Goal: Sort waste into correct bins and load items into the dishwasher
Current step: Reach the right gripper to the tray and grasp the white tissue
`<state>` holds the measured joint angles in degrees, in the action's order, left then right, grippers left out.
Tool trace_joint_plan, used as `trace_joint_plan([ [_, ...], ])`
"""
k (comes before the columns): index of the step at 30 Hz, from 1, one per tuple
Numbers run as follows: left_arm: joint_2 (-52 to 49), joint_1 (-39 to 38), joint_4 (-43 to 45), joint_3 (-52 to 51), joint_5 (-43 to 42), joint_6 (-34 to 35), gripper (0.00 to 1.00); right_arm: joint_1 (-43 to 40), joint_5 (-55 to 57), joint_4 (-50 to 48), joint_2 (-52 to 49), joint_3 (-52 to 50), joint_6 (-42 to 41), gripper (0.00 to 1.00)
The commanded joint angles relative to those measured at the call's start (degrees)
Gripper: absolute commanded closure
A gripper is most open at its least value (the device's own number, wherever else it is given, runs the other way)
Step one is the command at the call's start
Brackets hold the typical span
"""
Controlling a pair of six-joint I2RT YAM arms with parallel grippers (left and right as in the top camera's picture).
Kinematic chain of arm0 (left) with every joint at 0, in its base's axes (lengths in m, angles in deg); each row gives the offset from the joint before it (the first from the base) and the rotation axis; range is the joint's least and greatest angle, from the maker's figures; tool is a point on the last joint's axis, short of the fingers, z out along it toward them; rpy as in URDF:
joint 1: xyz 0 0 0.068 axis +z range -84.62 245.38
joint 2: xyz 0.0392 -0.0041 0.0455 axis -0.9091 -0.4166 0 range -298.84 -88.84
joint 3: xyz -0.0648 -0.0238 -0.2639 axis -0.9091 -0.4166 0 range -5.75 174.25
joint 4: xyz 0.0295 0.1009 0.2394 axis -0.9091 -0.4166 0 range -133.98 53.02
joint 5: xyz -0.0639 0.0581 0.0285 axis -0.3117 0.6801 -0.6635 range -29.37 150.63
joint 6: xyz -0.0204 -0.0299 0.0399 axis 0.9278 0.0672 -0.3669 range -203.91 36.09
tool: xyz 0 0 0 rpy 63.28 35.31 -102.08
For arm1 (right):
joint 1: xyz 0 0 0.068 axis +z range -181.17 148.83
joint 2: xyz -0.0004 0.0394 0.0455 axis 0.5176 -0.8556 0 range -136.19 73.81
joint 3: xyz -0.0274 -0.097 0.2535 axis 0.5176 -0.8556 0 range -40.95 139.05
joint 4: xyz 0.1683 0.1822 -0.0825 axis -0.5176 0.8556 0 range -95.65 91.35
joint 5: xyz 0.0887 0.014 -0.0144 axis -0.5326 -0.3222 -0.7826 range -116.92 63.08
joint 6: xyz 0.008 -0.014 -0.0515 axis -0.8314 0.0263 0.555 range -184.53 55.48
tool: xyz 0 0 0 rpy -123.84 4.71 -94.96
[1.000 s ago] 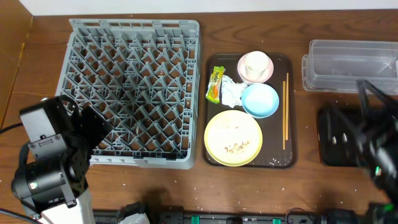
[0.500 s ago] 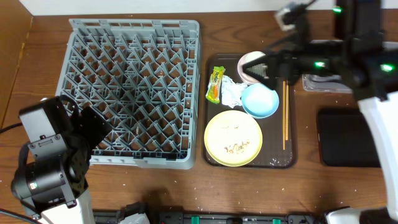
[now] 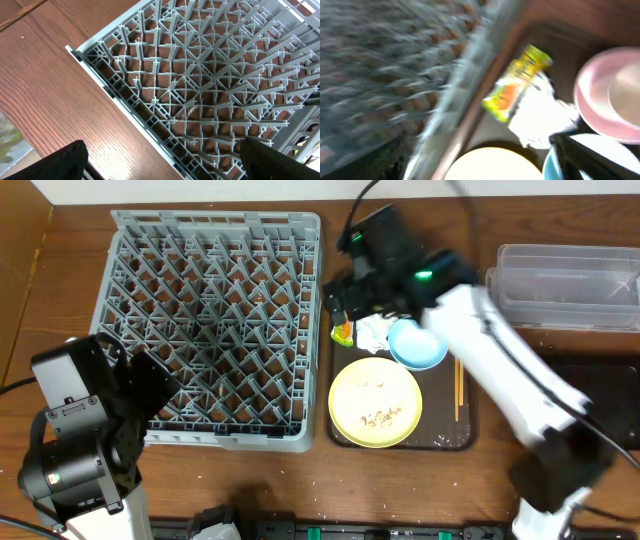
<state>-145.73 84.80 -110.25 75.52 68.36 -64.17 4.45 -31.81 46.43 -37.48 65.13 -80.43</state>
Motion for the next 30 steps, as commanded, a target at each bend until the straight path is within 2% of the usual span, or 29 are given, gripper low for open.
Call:
trace_joint_plan([
  [1, -0.07, 0.28, -0.09, 0.7, 0.66, 0.72, 0.02, 0.5, 16.57, -0.2, -5.4, 0.76, -6.25, 0.28],
  [2, -0.07, 0.28, -0.09, 0.7, 0.66, 0.72, 0.02, 0.39, 16.65, -0.5, -6.93, 0.76, -6.36, 0.31],
  [3, -0.07, 0.28, -0.09, 0.7, 0.66, 0.72, 0.02, 0.31, 16.24, -0.68, -7.76, 0.76, -6.36, 0.29],
  [5, -0.07, 0.28, -0.11, 0.7, 0.66, 0.72, 0.02, 0.0, 13.35, -1.22, -10.36, 0.76, -6.27, 0.17],
  [7, -0.09, 0.28, -0.09, 0.7, 0.66, 0.72, 0.02, -0.07, 13.16, -1.33, -11.65, 0.76, -6.16, 0.18],
  [8, -0.07, 0.28, -0.11, 0.7, 0.66, 0.72, 0.02, -0.09, 13.25, -1.33, -12.44, 0.76, -6.12, 0.22],
  [10, -0.07, 0.28, -0.09, 0.7, 0.66, 0.72, 0.02, -0.09, 13.42, -1.33, -13.81, 0.76, -6.1, 0.4],
  [13, -0.07, 0.28, -0.09, 0.7, 0.66, 0.72, 0.02, -0.07, 10.62, -1.68, -15.76, 0.72, -3.32, 0.46],
  [16, -0.07, 0.28, -0.11, 0.7, 0.66, 0.72, 0.02, -0.07, 9.75, -1.51, -17.75, 0.72, -2.32, 0.62],
  [22, -0.07, 0.28, -0.09, 0.7, 0.66, 0.72, 0.02, -0.46, 9.46, -1.53, -21.99, 0.72, -2.34, 0.74],
  [27, -0.07, 0.28, -0.09, 0.7, 0.66, 0.72, 0.02, -0.85, 9.11, -1.49, -22.91, 0.72, -2.29, 0.66],
  [29, -0.07, 0.28, -0.09, 0.7, 0.66, 0.72, 0.02, -0.83, 9.14, -1.33, -22.91, 0.72, -2.27, 0.76],
  [30, -0.07, 0.28, -0.09, 0.7, 0.66, 0.72, 0.02, -0.83, 9.14, -1.25, -22.91, 0.72, -2.27, 0.85],
])
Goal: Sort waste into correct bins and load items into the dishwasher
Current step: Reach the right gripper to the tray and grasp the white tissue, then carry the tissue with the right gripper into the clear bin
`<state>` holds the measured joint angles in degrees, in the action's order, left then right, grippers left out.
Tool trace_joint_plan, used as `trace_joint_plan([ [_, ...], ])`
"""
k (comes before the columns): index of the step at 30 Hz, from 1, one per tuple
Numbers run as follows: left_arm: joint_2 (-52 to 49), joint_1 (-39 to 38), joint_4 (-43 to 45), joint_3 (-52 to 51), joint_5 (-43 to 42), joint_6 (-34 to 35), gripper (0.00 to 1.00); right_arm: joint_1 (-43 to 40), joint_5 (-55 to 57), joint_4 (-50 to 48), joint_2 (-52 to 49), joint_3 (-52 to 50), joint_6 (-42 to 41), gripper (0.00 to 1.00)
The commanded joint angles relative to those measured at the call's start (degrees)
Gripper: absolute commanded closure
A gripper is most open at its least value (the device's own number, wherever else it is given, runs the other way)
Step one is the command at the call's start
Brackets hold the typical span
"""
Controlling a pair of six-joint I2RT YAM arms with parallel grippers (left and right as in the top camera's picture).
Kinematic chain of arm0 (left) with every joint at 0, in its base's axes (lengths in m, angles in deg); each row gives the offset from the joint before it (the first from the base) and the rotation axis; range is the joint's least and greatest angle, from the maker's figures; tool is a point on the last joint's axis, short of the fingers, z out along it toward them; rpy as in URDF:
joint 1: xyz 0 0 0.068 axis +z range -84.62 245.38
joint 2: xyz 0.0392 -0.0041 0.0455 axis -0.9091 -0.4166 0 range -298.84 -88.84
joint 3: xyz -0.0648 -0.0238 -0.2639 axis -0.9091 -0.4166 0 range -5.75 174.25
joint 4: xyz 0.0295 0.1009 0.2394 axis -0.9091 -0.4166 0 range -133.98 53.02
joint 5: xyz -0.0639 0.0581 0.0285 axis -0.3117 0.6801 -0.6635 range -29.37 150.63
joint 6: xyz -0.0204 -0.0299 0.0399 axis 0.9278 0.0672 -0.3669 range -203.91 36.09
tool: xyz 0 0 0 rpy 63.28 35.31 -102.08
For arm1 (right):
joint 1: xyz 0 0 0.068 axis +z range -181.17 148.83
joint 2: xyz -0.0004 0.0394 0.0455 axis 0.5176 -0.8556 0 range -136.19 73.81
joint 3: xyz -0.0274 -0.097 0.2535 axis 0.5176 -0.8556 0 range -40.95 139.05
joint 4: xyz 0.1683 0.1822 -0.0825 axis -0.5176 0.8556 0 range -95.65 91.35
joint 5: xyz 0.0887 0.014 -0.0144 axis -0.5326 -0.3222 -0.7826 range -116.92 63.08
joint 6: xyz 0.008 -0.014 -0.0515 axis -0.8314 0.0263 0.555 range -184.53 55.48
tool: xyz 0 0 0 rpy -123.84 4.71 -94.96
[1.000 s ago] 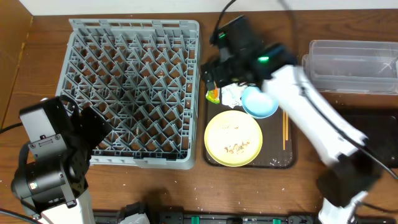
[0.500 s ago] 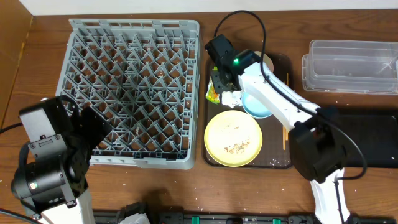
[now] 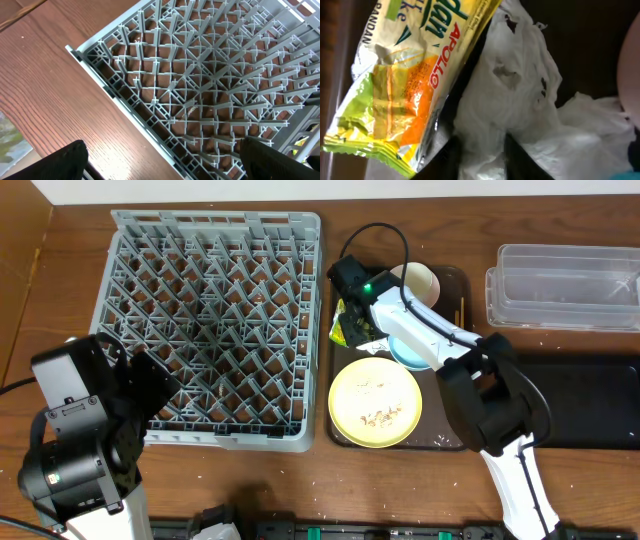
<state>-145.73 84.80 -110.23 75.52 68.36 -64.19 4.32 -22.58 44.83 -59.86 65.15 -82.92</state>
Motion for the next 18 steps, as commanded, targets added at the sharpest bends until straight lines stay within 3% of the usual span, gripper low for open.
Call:
trace_joint_plan([
  [1, -0.07, 0.28, -0.13, 0.7, 0.66, 0.74, 0.02, -0.7, -0.09, 0.52, -0.48, 0.7, 0.2, 0.94],
  [2, -0.07, 0.28, -0.13, 0.7, 0.66, 0.74, 0.02, -0.7, -0.11, 0.79, -0.44, 0.72, 0.2, 0.99],
  [7, -0.07, 0.28, -0.11, 0.7, 0.68, 0.74, 0.02, -1.16, -0.22, 2.38, 4.2, 1.55, -0.02, 0.99],
  [18, -0.07, 0.28, -0.13, 0.7, 0.66, 0.74, 0.02, -9.05, -0.74, 4.26, 25.09, 3.89, 0.02, 0.99],
])
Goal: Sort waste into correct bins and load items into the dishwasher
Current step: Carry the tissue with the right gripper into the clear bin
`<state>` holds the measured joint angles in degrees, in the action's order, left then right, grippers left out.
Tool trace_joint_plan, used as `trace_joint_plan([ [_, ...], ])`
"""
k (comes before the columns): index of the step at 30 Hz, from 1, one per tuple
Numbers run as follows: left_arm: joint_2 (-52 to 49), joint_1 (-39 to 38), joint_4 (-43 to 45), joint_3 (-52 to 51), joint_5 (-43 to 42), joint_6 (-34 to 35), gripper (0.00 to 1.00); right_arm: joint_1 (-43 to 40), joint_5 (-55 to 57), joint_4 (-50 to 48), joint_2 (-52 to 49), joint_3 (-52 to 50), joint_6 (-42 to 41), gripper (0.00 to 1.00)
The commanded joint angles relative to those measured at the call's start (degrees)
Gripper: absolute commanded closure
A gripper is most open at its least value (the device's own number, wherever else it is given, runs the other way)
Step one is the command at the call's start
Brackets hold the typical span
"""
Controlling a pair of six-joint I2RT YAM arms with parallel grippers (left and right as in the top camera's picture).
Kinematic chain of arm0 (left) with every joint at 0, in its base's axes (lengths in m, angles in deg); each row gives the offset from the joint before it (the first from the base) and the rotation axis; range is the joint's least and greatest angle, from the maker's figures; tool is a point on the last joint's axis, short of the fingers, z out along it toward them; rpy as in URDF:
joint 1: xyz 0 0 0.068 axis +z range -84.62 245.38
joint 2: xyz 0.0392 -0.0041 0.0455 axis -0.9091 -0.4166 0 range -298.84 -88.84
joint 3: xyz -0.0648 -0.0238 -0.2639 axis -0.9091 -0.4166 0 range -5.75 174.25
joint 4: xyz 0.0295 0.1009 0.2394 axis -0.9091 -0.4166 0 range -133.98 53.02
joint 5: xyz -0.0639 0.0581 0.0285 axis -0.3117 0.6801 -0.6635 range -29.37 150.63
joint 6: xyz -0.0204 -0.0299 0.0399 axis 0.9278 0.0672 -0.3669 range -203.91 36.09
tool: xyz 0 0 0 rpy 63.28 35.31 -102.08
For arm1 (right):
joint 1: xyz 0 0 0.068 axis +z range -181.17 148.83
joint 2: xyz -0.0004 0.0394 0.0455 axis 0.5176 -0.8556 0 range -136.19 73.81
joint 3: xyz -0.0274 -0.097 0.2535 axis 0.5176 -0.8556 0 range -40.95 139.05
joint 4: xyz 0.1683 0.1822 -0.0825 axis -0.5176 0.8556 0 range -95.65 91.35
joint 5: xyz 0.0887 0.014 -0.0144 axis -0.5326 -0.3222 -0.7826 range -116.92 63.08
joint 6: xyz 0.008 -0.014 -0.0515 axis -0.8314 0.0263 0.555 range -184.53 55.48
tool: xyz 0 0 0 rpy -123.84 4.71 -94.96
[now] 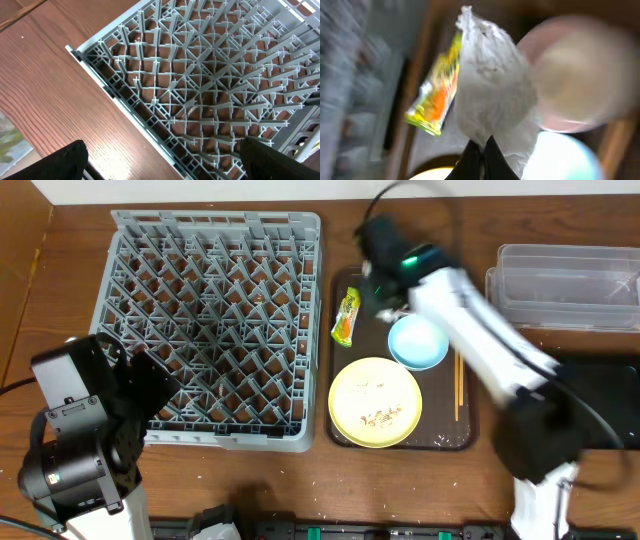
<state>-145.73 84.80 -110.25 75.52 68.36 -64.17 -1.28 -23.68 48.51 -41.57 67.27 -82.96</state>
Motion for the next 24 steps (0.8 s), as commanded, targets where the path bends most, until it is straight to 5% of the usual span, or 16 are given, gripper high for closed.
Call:
trace_joint_plan([
  [1, -0.07, 0.28, -0.09, 0.7, 0.66, 0.72, 0.02, -4.68, 0.35, 0.81, 8.24, 1.77, 0.02, 0.99],
  [17, -0.07, 0.28, -0.11, 0.7, 0.66, 0.72, 0.02, -34.97, 6.73, 1.07, 7.32, 1.51, -11.54, 0.98],
  [18, -0.07, 0.28, -0.11, 0.7, 0.66, 0.72, 0.02, -35.95, 5.31, 0.61, 6.56, 1.51, -11.52, 0.94],
  [20, -0.07, 0.28, -0.09, 0.7, 0.66, 0.72, 0.02, -37.4, 3.04, 0.24, 5.35, 1.51, -11.54, 0.7],
  [21, -0.07, 0.28, -0.11, 0.7, 0.66, 0.72, 0.02, -37.99, 1.6, -0.17, 4.63, 1.51, -11.52, 0.41],
  [22, -0.07, 0.28, -0.09, 0.7, 0.68, 0.72, 0.02, -38.29, 0.66, -0.63, 4.13, 1.51, -11.5, 0.23],
  [24, -0.07, 0.28, -0.09, 0.7, 0.66, 0.72, 0.02, -38.58, -0.66, -1.36, 2.99, 1.51, -10.54, 0.09],
])
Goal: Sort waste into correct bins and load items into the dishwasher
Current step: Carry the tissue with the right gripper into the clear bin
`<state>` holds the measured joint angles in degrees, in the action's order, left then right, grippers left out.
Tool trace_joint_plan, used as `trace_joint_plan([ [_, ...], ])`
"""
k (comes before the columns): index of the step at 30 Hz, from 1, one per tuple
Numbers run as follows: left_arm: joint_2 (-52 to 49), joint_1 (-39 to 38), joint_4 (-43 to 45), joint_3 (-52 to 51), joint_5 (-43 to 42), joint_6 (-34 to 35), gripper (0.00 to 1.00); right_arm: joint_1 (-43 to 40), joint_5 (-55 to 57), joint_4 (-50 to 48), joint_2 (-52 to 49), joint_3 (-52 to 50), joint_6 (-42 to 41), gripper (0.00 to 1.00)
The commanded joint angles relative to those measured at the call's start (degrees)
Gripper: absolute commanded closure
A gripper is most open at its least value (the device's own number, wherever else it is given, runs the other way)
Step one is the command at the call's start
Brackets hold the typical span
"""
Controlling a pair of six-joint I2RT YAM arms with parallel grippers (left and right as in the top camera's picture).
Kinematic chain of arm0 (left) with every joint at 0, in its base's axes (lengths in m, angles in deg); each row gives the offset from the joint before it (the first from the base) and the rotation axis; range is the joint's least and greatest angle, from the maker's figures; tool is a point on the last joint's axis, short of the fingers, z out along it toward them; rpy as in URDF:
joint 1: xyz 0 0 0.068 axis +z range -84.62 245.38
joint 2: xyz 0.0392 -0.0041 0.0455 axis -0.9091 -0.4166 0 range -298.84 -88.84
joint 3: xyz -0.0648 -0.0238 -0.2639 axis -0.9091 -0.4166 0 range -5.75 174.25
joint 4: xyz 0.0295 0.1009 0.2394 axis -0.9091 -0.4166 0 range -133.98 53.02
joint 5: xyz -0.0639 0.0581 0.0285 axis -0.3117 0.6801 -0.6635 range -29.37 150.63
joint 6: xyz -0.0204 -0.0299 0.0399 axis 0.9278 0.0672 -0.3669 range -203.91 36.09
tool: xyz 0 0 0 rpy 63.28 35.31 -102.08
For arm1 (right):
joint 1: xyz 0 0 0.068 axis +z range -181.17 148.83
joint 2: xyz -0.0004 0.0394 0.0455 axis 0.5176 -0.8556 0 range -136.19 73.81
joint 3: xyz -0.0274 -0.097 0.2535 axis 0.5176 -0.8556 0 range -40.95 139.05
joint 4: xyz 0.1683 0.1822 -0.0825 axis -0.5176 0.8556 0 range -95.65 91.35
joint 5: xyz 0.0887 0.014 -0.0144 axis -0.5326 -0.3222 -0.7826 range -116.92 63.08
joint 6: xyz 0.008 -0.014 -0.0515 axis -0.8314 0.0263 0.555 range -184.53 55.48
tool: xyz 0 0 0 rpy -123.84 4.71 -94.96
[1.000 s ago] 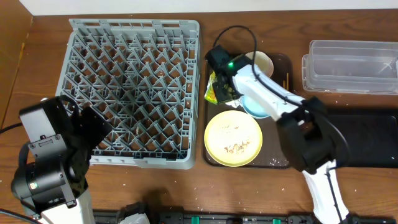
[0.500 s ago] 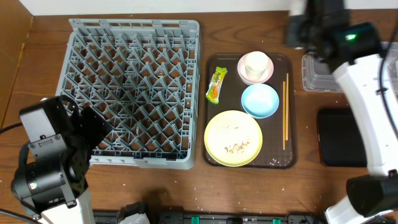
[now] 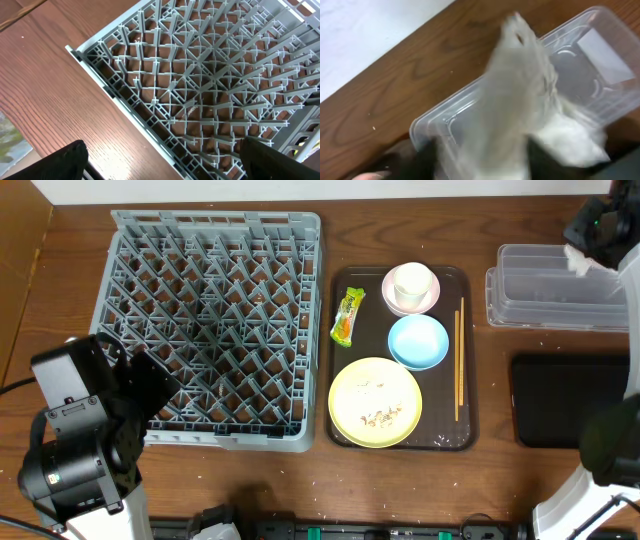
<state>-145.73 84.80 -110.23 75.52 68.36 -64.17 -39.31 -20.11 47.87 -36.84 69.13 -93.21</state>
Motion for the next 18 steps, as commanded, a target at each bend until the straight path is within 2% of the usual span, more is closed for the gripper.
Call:
trace_joint_plan([
  [1, -0.07, 0.28, -0.11, 0.7, 0.66, 0.72, 0.02, -0.48, -5.14, -1.11, -1.99, -0.35, 0.85, 0.04],
  [4, -0.07, 0.28, -0.11, 0.7, 0.68, 0.72, 0.02, -0.31, -12.63, -1.53, -2.29, -0.35, 7.41, 0.01],
  [6, -0.07, 0.28, -0.11, 0.7, 0.68, 0.72, 0.02, -0.11, -21.68, -1.51, -2.27, -0.33, 12.55, 0.01],
  [9, -0.07, 0.28, -0.11, 0.7, 0.68, 0.72, 0.02, 0.48, -43.12, -0.83, -2.27, -0.33, 22.75, 0.01],
  [10, -0.07, 0.28, -0.11, 0.7, 0.68, 0.72, 0.02, 1.75, -56.0, 0.37, -2.27, -0.33, 28.09, 0.02],
  [11, -0.07, 0.28, -0.13, 0.7, 0.66, 0.72, 0.02, 3.21, -61.9, 1.6, -2.27, -0.35, 30.47, 0.01],
  [13, -0.07, 0.28, -0.11, 0.7, 0.66, 0.72, 0.02, 6.25, -63.87, 3.13, -2.27, -0.35, 31.12, 0.01],
  [15, -0.07, 0.28, -0.11, 0.7, 0.68, 0.72, 0.02, 10.12, -59.47, 4.57, -2.32, -0.35, 31.1, 0.01],
  [18, -0.07, 0.28, -0.13, 0.7, 0.66, 0.72, 0.02, 17.79, -44.54, 4.94, -2.82, -0.37, 31.1, 0.01],
])
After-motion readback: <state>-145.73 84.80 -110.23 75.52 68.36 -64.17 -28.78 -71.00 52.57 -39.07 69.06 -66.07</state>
